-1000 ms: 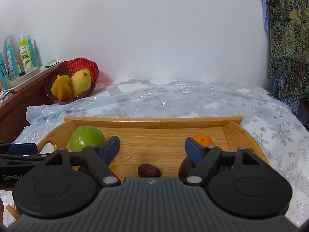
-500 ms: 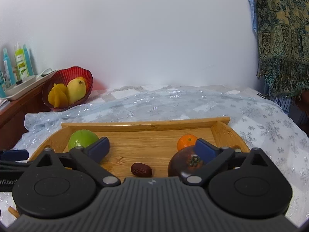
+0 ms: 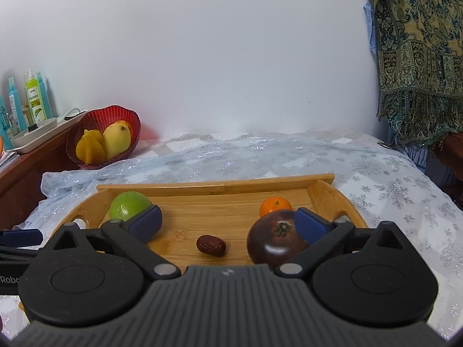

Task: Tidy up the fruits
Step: 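Withdraw both tools from the tray back over the sheet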

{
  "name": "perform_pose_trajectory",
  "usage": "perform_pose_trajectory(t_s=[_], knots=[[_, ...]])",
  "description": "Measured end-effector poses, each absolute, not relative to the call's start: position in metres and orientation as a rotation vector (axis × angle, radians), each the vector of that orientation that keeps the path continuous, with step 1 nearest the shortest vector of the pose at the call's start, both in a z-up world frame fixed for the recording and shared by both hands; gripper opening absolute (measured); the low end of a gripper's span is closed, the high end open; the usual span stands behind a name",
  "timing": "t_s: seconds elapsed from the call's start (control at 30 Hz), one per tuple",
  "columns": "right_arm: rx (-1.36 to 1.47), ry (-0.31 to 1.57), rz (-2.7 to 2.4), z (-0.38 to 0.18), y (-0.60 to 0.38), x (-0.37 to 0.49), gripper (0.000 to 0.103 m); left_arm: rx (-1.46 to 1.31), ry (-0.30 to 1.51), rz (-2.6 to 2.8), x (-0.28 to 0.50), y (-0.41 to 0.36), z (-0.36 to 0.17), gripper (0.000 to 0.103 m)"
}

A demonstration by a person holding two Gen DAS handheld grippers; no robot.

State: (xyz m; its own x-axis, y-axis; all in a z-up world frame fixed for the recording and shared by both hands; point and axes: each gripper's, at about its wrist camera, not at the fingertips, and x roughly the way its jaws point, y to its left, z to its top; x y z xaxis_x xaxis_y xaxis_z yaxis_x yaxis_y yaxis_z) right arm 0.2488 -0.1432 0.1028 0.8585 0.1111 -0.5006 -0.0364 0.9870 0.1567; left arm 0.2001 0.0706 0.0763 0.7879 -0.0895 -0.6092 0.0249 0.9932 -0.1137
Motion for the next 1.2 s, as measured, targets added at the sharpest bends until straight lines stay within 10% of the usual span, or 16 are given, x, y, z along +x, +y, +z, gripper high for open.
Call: perform_pose_trajectory(t_s=[1.2], knots=[[0.162, 0.496, 0.007, 0.087, -0.165, 0.162, 0.103, -0.097, 0.65, -0.112, 0.132, 0.057, 0.064, 0.097]])
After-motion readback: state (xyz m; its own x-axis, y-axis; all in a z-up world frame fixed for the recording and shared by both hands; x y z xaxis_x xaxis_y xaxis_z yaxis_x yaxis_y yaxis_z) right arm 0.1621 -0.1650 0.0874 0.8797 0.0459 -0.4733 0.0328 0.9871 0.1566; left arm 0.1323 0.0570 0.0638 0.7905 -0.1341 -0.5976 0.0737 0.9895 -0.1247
